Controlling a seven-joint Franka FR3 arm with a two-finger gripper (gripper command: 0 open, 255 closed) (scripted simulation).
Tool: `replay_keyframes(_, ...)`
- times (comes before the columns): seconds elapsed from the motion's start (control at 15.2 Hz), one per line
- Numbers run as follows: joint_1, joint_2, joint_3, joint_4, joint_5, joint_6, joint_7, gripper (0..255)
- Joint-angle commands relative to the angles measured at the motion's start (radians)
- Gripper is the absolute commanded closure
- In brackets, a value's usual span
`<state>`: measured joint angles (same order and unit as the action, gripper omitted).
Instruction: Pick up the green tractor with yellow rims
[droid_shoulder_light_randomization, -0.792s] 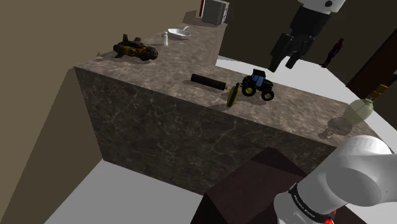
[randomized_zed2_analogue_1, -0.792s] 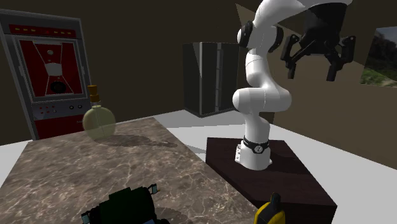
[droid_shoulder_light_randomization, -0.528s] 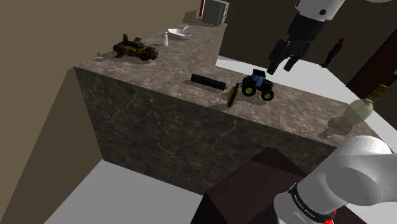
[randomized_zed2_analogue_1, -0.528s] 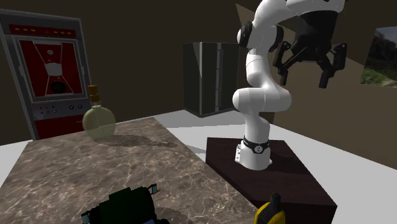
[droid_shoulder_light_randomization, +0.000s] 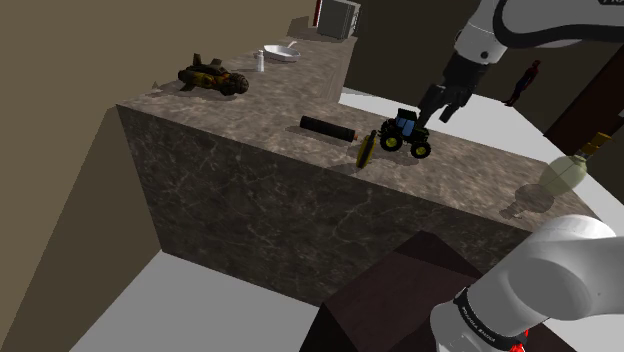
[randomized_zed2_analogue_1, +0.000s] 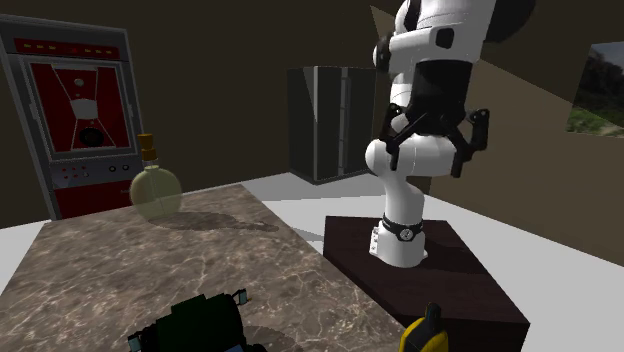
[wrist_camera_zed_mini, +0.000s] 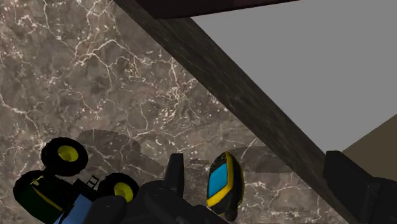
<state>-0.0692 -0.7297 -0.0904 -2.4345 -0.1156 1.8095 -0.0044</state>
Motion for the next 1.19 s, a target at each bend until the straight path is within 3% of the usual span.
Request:
replay_keyframes(0.0, -0.015, 0.037, -0.032, -0.005, -0.020, 0.053, -0.026, 0)
replay_keyframes(0.66, -0.072, 0.270, -0.204, 0.002, -0.077, 0.330, -0.162, 0)
replay_keyframes(1.12, -0.083, 0.490, -0.325, 0.082, -0.033, 0.503, -0.287, 0)
